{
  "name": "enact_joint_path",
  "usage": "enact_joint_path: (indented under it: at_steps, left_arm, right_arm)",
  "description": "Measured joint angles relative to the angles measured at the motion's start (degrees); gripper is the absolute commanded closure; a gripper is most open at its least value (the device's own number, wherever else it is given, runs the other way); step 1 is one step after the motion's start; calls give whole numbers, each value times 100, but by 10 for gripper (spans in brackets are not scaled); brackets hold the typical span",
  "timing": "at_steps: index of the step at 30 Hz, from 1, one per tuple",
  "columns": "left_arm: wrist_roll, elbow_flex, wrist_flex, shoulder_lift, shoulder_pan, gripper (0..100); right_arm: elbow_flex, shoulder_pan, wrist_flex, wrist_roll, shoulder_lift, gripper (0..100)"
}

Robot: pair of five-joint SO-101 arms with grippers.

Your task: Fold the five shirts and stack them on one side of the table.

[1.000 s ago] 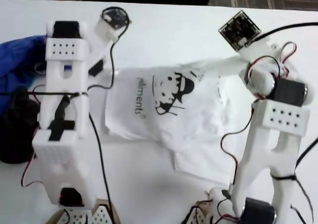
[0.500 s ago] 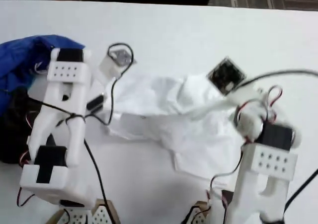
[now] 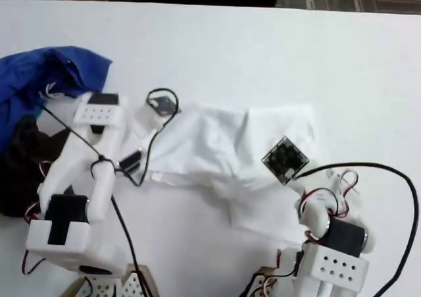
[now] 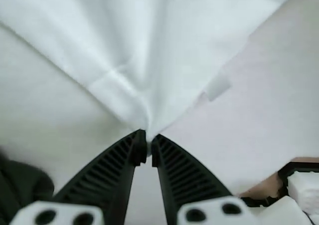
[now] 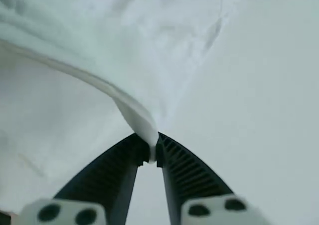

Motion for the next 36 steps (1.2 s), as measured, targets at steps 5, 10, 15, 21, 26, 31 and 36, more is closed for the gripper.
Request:
enact_joint_path:
  at_steps: [5, 10, 15, 21, 26, 31, 36]
  left_arm:
    - [0, 360, -396, 0, 9, 976]
    - [0, 501, -519, 0, 9, 976]
    - [0, 316, -229, -18, 9, 846]
    - [0, -1002, 967, -18, -9, 707]
    - [0, -2901, 1591, -18, -334, 813]
    - [404, -3965, 1591, 352, -316, 964]
    - [1134, -4440, 1310, 1749, 9, 976]
  right_arm:
    - [563, 105, 0, 176, -70, 978]
    - [659, 123, 0, 220, -70, 967]
    - [659, 123, 0, 220, -70, 779]
    - [299, 123, 0, 220, -70, 670]
    - [-299, 123, -132, 53, -70, 783]
    - [-352, -193, -1266, -1020, -9, 961]
    - [-325, -923, -2101, -1653, 897, 978]
